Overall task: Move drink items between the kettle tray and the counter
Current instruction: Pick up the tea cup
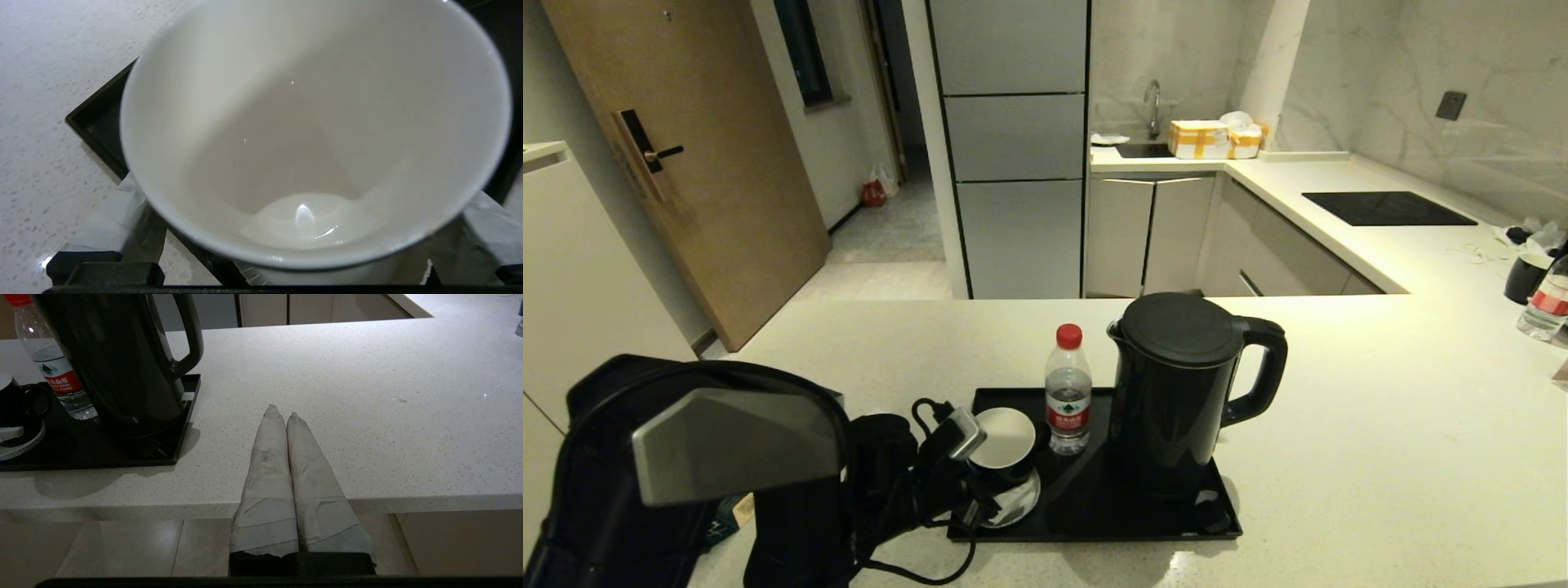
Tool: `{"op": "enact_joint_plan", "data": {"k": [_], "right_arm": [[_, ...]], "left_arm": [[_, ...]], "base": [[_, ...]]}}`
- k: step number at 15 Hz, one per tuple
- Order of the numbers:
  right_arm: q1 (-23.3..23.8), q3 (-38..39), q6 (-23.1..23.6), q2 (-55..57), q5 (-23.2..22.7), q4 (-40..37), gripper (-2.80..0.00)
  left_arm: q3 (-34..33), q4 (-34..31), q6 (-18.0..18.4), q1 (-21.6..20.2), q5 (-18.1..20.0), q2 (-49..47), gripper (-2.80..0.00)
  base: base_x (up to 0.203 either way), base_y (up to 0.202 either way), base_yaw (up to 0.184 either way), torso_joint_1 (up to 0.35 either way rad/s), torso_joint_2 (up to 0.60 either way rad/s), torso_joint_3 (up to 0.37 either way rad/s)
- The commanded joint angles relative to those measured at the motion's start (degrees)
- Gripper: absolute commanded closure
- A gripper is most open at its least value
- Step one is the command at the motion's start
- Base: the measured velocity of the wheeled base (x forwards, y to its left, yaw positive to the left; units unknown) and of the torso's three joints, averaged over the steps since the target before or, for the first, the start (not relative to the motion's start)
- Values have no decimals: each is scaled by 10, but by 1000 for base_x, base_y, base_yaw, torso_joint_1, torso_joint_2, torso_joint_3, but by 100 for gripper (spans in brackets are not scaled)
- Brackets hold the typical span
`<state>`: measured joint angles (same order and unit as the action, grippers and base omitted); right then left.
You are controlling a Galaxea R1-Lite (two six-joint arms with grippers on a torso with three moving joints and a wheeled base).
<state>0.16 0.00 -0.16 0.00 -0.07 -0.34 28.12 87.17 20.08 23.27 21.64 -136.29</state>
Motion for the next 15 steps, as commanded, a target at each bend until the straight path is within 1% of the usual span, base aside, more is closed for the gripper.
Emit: {"op": "enact_joint_plan", "data": {"k": [1,3,15], "right_arm": [[-1,0,0,1,0,0,0],[-1,0,0,1,0,0,0],[0,0,0,1,0,0,0]], "left_arm": [[3,5,0,6,-17,-2,-280],[10,5,0,8,-33,-4,-280],[-3,5,-1,8,-34,18,-280]], "base": [[0,0,0,0,0,0],[0,0,0,0,0,0],[0,0,0,0,0,0]]}}
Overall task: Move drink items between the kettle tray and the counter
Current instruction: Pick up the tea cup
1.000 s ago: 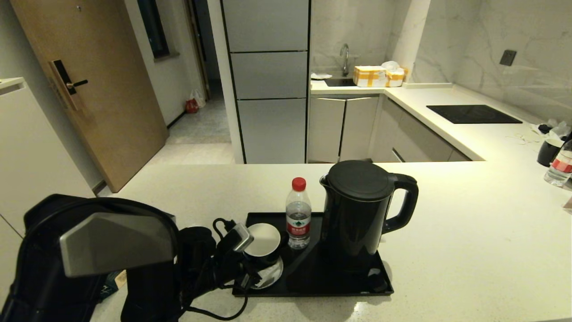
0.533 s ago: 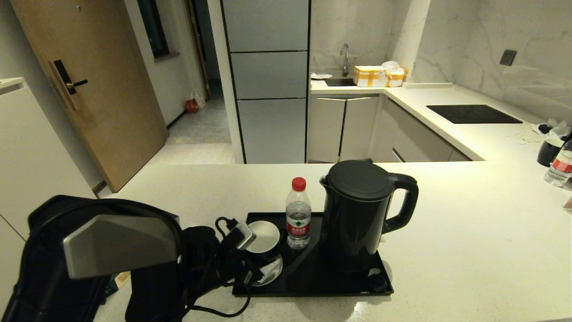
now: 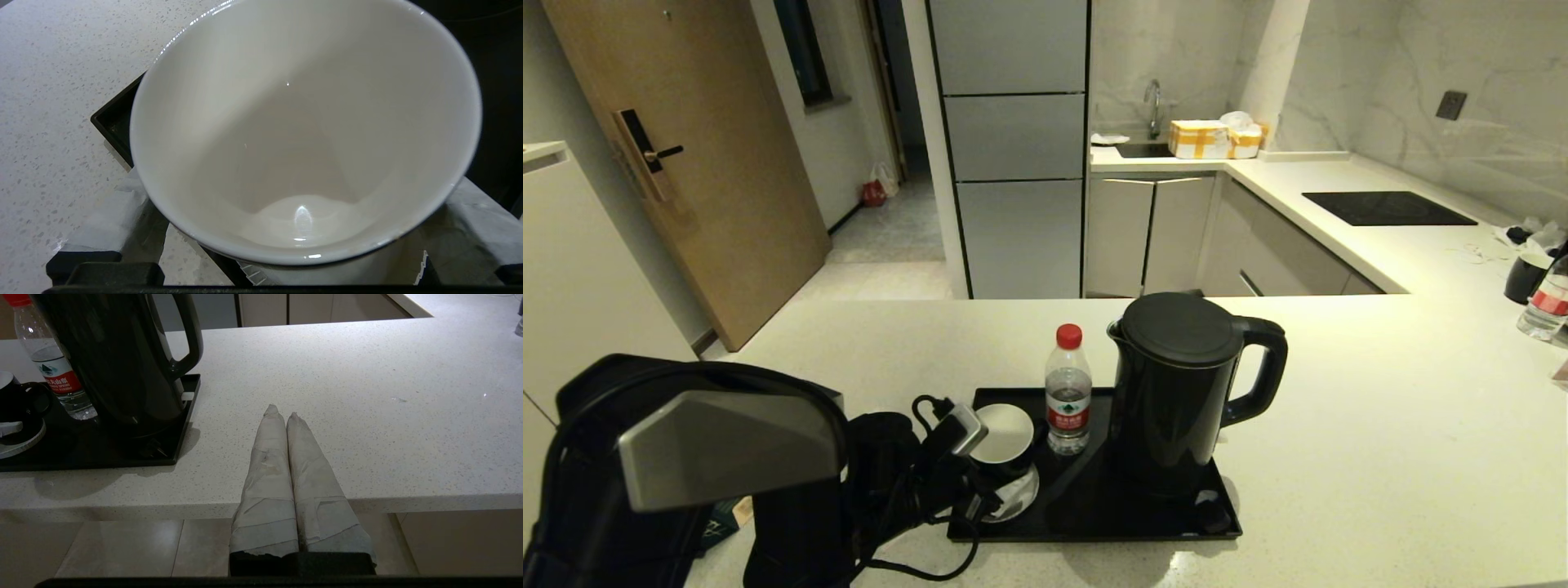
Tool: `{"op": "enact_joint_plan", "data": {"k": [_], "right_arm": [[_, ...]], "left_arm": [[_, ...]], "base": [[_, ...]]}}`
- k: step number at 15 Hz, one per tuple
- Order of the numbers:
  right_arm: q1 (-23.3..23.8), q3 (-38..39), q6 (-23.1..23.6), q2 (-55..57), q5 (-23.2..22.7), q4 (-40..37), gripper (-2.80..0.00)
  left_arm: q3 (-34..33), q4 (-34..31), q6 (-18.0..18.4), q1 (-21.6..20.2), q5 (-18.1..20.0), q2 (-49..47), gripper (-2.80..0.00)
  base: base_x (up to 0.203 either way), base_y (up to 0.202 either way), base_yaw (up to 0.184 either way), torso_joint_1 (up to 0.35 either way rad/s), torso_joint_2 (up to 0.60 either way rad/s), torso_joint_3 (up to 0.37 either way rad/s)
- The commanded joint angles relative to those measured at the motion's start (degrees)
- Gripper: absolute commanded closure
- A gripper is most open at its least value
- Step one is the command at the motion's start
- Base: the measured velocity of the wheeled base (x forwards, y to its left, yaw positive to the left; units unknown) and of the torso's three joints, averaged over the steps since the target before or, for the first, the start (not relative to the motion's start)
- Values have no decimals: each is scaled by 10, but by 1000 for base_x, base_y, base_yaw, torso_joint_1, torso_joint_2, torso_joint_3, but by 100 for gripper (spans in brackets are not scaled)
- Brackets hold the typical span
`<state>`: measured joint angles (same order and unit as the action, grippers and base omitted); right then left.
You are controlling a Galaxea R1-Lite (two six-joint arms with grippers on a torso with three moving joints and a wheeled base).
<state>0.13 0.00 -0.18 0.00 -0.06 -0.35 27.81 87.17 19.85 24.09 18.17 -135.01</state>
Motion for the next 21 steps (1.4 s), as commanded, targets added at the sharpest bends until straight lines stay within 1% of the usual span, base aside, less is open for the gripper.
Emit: {"op": "enact_joint_plan", "data": {"k": [1,7,9,10,17,18,21], "right_arm": [[0,0,0,1,0,0,0],[0,0,0,1,0,0,0],[0,0,0,1,0,0,0],[0,1,0,1,0,0,0],[0,0,0,1,0,0,0],[0,0,0,1,0,0,0],[0,1,0,1,0,0,0]], "left_arm": [[1,5,1,0,1,4,-280],[8,5,2,1,-1,-1,-280],[10,5,2,1,-7,-5,-280],[16,5,1,1,-17,-10,-280],[12,5,-1,3,-17,-8,-280],[12,5,-1,3,-17,-8,0],[12,5,-1,3,-17,-7,0]], "base": [[0,0,0,0,0,0],[0,0,0,0,0,0],[0,0,0,0,0,0],[0,0,0,0,0,0],[0,0,0,0,0,0],[0,0,0,0,0,0],[0,0,0,0,0,0]]}}
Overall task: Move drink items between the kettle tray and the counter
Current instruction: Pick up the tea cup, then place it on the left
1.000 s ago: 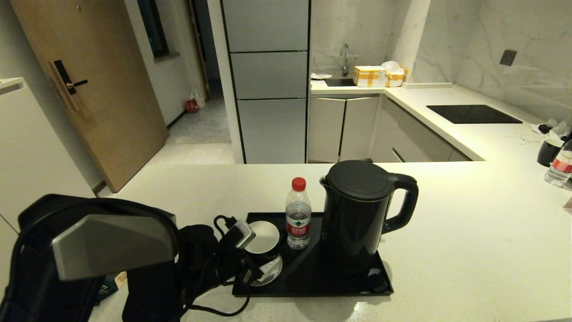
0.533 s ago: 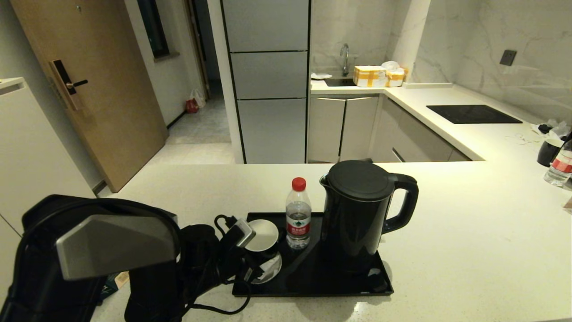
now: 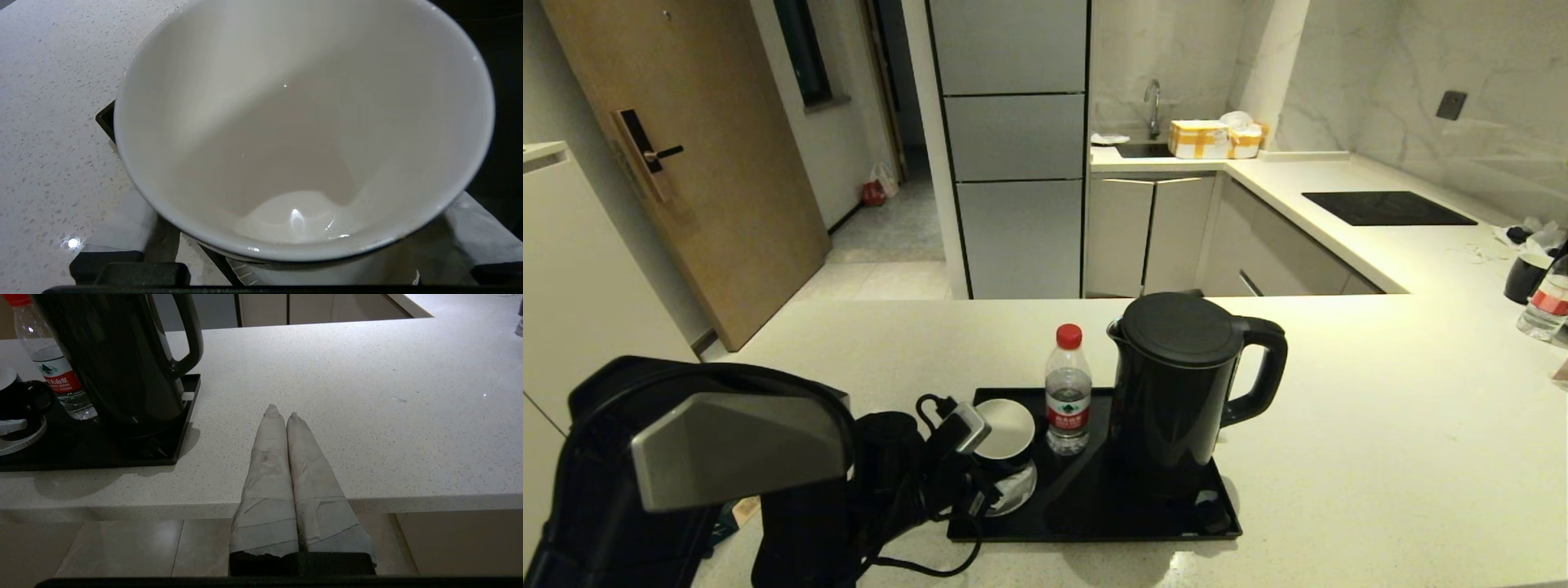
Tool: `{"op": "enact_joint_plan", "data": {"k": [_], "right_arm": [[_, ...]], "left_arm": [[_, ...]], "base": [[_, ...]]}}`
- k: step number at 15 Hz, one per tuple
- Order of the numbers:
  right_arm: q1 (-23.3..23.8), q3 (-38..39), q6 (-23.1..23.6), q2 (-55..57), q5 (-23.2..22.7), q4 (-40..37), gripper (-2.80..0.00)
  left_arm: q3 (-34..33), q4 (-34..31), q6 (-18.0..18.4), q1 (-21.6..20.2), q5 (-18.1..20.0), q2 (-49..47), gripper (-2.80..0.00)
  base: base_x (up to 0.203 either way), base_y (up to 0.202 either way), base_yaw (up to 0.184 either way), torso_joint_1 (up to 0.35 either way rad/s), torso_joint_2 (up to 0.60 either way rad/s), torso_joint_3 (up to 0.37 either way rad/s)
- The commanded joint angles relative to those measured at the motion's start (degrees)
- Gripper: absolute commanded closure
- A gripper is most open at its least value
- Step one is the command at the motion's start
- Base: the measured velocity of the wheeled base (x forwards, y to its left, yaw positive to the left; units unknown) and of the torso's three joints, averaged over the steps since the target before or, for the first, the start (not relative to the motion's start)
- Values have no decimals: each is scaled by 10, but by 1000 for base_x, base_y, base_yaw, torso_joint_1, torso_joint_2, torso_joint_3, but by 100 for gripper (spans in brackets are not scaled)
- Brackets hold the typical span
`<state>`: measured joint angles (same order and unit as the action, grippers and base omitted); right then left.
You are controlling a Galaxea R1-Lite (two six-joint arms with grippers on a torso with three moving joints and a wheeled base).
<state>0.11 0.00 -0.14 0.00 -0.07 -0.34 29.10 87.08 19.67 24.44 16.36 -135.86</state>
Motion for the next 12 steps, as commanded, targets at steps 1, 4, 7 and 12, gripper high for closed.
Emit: {"op": "enact_joint_plan", "data": {"k": [1,4,7,12], "right_arm": [[0,0,0,1,0,0,0],[0,1,0,1,0,0,0],[1,0,0,1,0,0,0],[0,0,0,1,0,0,0]], "left_arm": [[-1,6,0,1,1,3,0],[-7,6,0,2,1,5,0],[-15,6,-17,4,2,35,0],[-10,6,-51,3,-11,58,0]], "base": [[0,0,0,0,0,0],[0,0,0,0,0,0],[0,0,0,0,0,0],[0,0,0,0,0,0]]}}
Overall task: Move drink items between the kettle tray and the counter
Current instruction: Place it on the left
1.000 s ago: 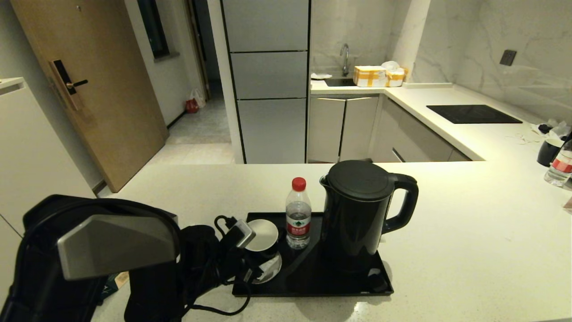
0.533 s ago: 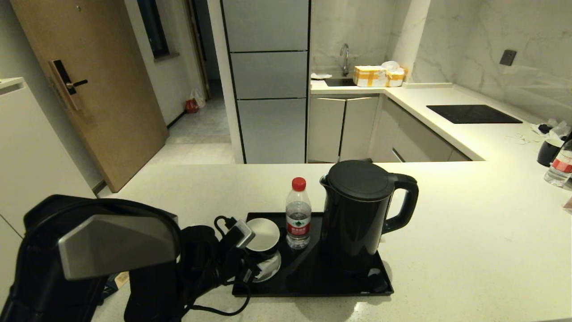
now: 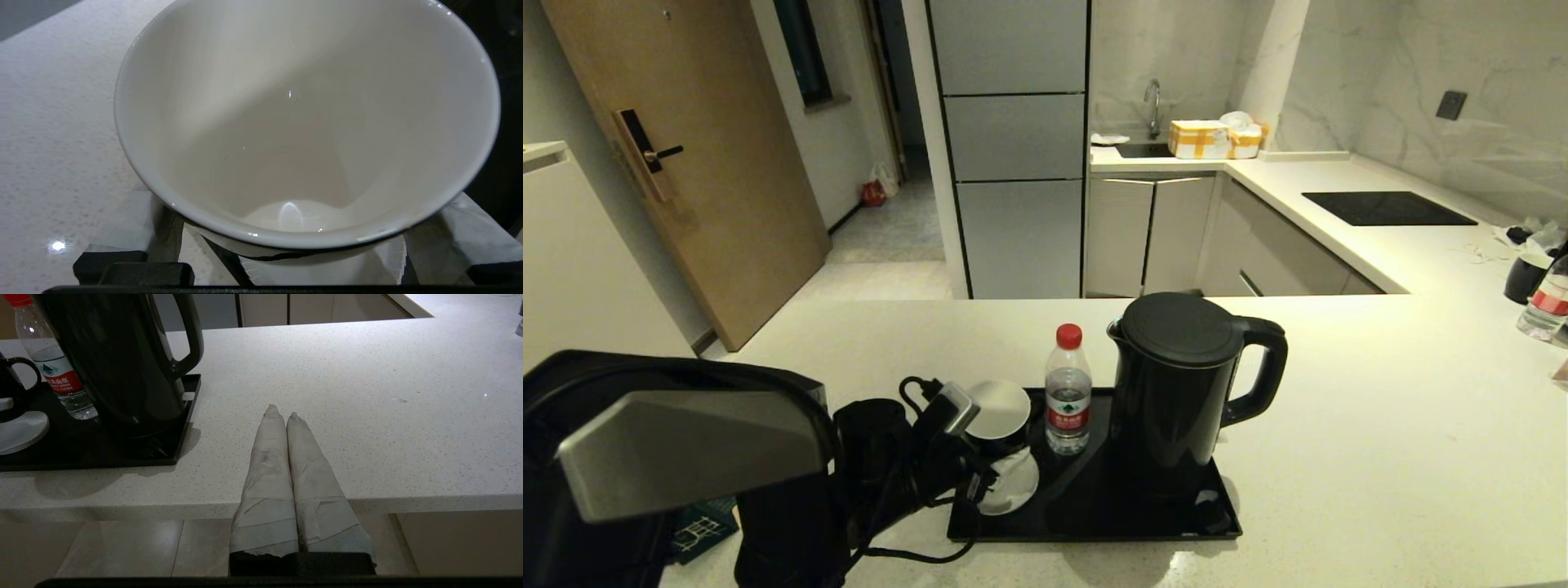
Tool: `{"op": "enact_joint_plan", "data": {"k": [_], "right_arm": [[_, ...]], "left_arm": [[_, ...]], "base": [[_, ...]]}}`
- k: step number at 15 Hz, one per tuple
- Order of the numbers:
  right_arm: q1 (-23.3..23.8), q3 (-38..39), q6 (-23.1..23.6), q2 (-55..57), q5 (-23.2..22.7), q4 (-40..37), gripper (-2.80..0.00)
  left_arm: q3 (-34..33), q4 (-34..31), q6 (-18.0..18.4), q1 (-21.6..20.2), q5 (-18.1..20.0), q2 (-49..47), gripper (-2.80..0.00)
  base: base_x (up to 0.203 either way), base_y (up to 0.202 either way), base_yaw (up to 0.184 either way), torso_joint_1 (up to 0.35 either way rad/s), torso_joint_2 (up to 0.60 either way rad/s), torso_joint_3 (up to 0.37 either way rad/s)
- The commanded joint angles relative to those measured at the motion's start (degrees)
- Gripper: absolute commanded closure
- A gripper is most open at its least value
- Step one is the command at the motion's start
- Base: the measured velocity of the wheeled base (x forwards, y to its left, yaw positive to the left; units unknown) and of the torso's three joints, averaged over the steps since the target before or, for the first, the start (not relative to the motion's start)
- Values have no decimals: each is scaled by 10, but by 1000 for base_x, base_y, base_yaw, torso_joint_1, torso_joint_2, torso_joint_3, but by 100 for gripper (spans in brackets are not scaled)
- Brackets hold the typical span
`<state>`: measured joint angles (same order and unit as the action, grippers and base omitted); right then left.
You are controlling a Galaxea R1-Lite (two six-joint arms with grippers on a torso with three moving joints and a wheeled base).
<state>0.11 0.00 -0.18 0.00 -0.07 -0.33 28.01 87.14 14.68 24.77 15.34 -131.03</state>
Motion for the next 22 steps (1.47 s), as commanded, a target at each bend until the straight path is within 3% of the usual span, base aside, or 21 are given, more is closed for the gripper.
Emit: {"op": "enact_joint_plan", "data": {"k": [1,2,4,6,8,9,11,16,22], "right_arm": [[0,0,0,1,0,0,0],[1,1,0,1,0,0,0],[0,0,0,1,0,0,0],[1,0,0,1,0,0,0],[0,1,0,1,0,0,0],[0,0,0,1,0,0,0],[0,0,0,1,0,0,0],[1,1,0,0,0,0,0],[0,0,0,1,0,0,0]], "left_arm": [[4,5,-12,-2,-15,15,0],[0,5,-36,-4,-34,20,0],[-4,5,-48,-21,-45,22,0],[-9,5,-52,-52,-76,23,0],[-15,5,-52,-56,-113,21,0],[-14,5,-53,-59,-150,17,0],[-11,5,-55,-68,-176,13,0],[-23,5,-78,-112,-195,5,0],[-29,5,-98,-155,-180,-30,0]], "base": [[0,0,0,0,0,0],[0,0,0,0,0,0],[0,0,0,0,0,0],[0,0,0,0,0,0],[0,0,0,0,0,0],[0,0,0,0,0,0],[0,0,0,0,0,0],[0,0,0,0,0,0],[0,0,0,0,0,0]]}}
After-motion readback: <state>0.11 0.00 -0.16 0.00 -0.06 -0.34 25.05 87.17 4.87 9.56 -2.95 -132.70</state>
